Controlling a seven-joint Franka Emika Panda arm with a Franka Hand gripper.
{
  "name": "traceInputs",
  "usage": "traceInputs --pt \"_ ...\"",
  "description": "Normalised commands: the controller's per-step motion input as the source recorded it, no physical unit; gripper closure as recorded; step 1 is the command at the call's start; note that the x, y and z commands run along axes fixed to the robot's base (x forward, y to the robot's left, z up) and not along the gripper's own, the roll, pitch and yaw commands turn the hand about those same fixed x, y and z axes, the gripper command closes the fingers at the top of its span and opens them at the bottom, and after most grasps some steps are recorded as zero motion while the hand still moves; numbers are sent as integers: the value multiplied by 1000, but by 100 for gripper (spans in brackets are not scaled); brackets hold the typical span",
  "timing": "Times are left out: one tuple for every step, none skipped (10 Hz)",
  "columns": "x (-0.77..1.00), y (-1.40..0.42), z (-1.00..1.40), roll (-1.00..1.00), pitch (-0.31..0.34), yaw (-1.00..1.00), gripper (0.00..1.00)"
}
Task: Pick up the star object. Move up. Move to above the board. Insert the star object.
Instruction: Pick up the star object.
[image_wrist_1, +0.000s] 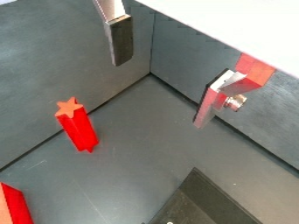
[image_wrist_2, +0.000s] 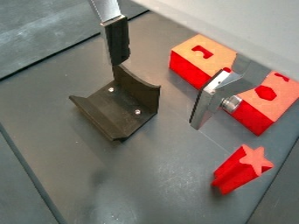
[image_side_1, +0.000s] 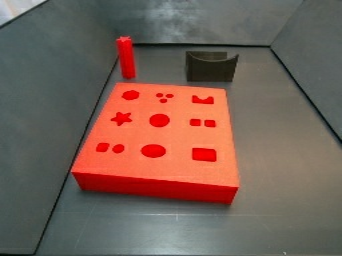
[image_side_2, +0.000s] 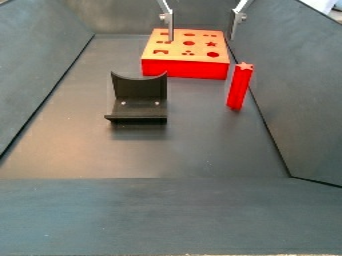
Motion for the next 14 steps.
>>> traceInputs --pt "-194 -66 0 0 -41 0 0" --pt "-983 -146 -209 87 -84 -134 0" --pt "-1000 -134 -289 81 -50 -123 0" --pt "-1000 -177 -283 93 -47 -77 0" --pt "-1000 -66 -246 61 -24 -3 0" --pt "-937 -77 -280 53 -40 0 0" --pt "-789 -89 -337 16 -71 0 0" --pt "-483 -137 -326 -17 -159 114 0" --pt "-357 -203 -380 0 -134 171 0" --pt "-329 -203 -409 -4 -124 203 0" --pt "-323 -209 -426 0 -116 243 0" --pt "-226 -194 -423 -24 -123 297 0" --pt "-91 -163 -420 -53 -96 309 0" --pt "-6 -174 -449 -57 -66 306 0"
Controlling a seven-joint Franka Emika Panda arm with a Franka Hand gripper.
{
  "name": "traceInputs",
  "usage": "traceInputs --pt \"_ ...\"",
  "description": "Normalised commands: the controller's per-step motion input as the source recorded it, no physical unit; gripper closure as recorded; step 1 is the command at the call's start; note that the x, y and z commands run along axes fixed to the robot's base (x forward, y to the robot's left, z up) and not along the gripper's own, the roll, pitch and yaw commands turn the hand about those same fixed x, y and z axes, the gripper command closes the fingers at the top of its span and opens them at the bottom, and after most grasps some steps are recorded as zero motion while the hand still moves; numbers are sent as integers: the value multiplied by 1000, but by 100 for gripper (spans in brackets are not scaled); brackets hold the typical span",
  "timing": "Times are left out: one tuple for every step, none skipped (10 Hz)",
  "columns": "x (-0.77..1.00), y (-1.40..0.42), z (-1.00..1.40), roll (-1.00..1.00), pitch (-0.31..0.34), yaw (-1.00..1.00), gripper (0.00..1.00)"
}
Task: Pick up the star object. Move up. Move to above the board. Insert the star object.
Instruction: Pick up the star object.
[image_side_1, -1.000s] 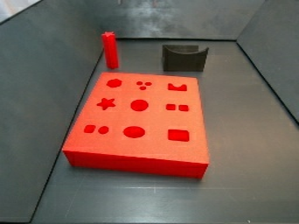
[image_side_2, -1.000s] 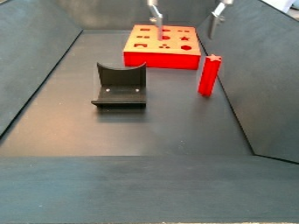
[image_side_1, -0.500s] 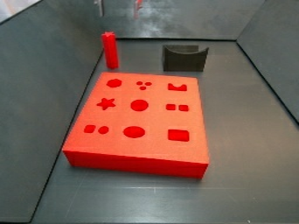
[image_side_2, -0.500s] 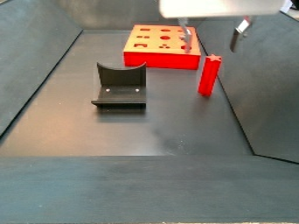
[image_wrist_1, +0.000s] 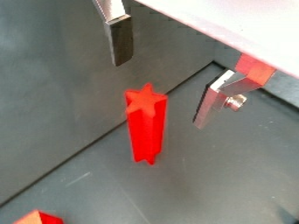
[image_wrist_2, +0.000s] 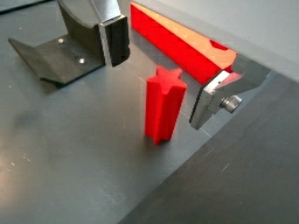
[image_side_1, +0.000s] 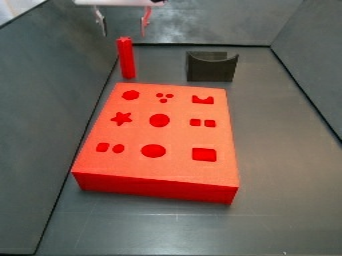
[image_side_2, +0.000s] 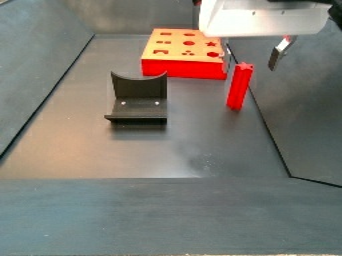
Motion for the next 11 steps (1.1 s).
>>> traceInputs --pt "0 -194 -474 -56 -26 329 0" --pt "0 -189 -431 -61 -23 314 0" --pt "-9 -134 -297 -89 -43 260 0" --pt "-57 -11 0 0 -10 23 0" --pt "0 0 0 7 0 0 0" --pt "0 0 0 0 0 0 0" --pt "0 0 0 0 0 0 100" --pt "0 0 0 0 0 0 100" --pt "0 0 0 0 0 0 100" --pt "0 0 0 0 0 0 100" --pt "0 0 0 0 0 0 100"
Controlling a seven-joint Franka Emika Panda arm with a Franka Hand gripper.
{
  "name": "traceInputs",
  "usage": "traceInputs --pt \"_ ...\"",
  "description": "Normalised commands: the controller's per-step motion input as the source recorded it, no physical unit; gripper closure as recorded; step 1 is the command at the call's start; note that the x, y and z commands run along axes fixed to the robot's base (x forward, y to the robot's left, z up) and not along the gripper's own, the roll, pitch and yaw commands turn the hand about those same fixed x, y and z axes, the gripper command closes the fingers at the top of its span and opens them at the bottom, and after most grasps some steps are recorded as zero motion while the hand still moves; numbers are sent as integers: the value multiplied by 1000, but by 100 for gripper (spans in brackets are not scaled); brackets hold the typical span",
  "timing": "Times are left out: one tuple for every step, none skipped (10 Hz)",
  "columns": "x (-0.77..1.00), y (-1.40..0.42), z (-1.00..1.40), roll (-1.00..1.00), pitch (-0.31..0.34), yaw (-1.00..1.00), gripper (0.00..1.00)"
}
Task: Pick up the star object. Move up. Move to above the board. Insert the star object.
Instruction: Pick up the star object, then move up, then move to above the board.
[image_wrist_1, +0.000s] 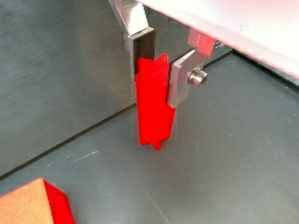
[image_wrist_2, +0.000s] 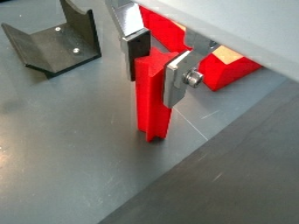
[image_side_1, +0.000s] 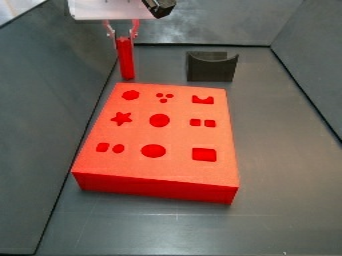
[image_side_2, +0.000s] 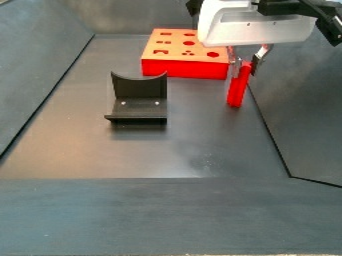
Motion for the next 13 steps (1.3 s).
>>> traceInputs --pt "0 0 0 0 0 0 100" --pt "0 0 0 0 0 0 100" --pt "0 0 0 0 0 0 100" --pt "0 0 0 0 0 0 100" --pt "0 0 0 0 0 0 100" --pt "0 0 0 0 0 0 100" --pt "0 0 833 0 0 0 100" --pt "-62 -60 790 -1 21 -40 100" --pt "-75 -57 737 4 16 -40 100" --pt "-59 -27 582 24 6 -33 100" --pt "-36 -3 395 45 11 -28 100" --pt "-28 10 246 58 24 -22 100" --pt "493 19 1000 -190 154 -20 100"
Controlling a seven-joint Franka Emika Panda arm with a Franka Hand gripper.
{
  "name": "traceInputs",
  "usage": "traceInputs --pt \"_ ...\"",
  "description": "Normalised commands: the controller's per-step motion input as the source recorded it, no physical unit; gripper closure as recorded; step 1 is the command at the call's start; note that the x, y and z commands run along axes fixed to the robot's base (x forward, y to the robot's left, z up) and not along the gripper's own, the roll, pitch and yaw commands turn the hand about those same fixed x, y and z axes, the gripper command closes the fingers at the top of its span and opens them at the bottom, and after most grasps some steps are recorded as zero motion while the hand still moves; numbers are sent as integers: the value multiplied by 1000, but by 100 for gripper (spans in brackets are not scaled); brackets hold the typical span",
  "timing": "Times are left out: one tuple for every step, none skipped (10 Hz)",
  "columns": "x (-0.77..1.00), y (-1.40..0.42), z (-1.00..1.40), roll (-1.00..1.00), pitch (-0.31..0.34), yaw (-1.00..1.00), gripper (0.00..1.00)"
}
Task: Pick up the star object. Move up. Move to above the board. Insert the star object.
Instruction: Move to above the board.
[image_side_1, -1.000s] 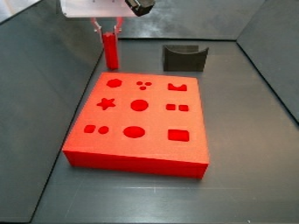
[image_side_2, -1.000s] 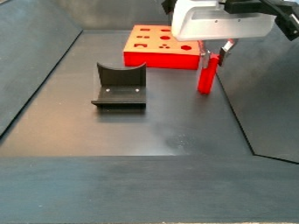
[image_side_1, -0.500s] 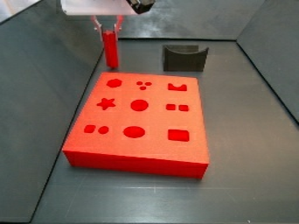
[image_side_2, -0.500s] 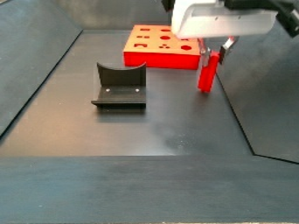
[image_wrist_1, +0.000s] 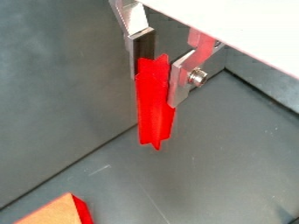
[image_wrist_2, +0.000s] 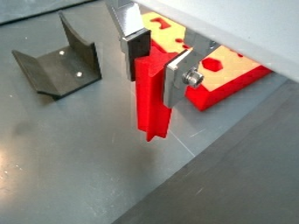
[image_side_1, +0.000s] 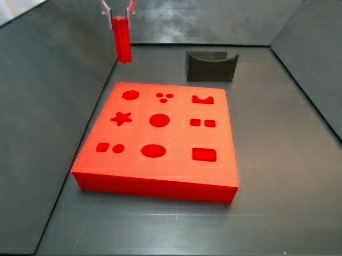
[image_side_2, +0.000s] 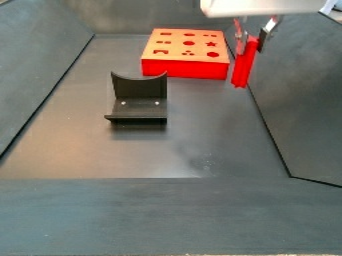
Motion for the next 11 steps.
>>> traceInputs --pt "503 18 1000 -188 196 -17 100" --pt "486 15 1000 -186 214 -17 100" --pt "428 9 1000 -174 178 -21 100" --pt "328 7 937 -159 117 -25 100" --pt "214 1 753 -149 87 -27 100" --pt "129 0 576 -141 72 -26 100" --pt "75 -3 403 -133 61 -26 100" --pt "44 -3 176 -121 61 -24 100" --pt "235 -1000 376 234 79 -701 100" --pt "237 -1000 366 245 90 -638 100" --pt "238 -1000 375 225 109 -430 100"
